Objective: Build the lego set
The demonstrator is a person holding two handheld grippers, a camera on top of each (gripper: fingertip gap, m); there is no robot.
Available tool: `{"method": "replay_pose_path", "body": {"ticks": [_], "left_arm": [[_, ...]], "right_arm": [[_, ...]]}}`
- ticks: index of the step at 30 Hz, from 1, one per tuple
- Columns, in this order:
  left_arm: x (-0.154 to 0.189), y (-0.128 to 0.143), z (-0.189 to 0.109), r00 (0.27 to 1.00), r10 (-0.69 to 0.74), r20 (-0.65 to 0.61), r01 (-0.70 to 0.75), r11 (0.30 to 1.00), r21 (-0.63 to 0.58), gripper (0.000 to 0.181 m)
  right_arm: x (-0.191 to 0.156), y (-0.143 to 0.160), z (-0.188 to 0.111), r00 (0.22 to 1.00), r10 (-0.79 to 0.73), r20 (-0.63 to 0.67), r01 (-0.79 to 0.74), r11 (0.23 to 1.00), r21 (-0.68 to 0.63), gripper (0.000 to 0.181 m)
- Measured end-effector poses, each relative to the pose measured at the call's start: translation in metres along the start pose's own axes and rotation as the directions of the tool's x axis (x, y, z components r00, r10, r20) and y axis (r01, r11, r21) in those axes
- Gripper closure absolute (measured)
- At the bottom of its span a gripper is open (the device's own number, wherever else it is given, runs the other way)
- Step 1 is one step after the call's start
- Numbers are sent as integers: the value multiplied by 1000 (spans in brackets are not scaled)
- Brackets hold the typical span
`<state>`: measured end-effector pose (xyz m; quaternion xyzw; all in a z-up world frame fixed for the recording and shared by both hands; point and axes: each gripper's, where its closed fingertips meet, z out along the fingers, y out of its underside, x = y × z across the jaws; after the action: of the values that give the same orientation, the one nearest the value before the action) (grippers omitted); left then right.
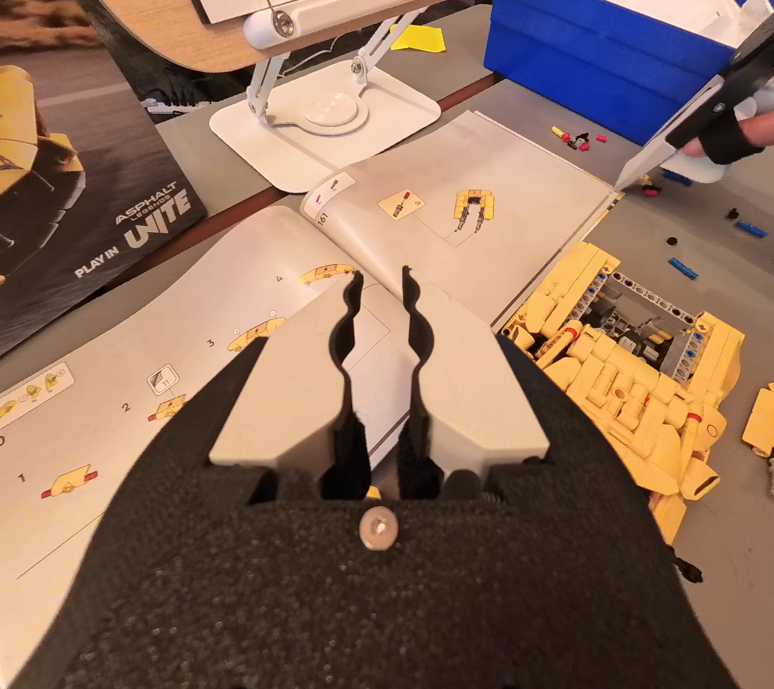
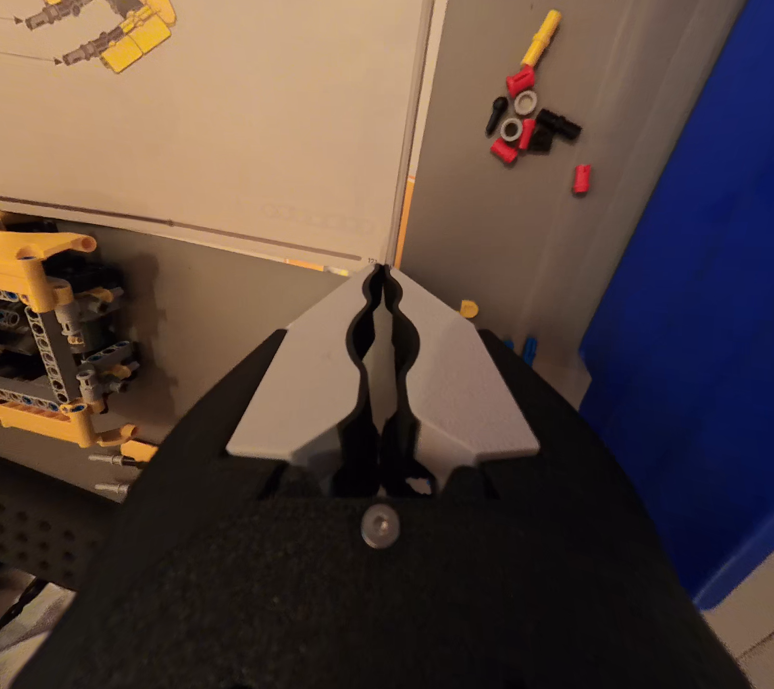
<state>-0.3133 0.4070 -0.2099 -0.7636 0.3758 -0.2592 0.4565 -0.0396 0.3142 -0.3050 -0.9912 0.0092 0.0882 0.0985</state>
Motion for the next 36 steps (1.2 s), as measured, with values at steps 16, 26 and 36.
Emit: {"method": "replay_pose_path", "body": {"ticks": [16,26,36], "left_arm": [[6,-1,0,997,-56,-56,56,998,9,163],[6,0,0,997,-51,-54,51,999,1,163],[6,0,0,998,-47,-52,47,999,-1,162]], "right_arm": [[-23,-11,-20,994,-104,12,103,991,82,181],[-7,2,-3,1000,17,13,-17,1000,-1,169],[-7,-1,-4,1000,14,21,-15,1000,20,178]]}}
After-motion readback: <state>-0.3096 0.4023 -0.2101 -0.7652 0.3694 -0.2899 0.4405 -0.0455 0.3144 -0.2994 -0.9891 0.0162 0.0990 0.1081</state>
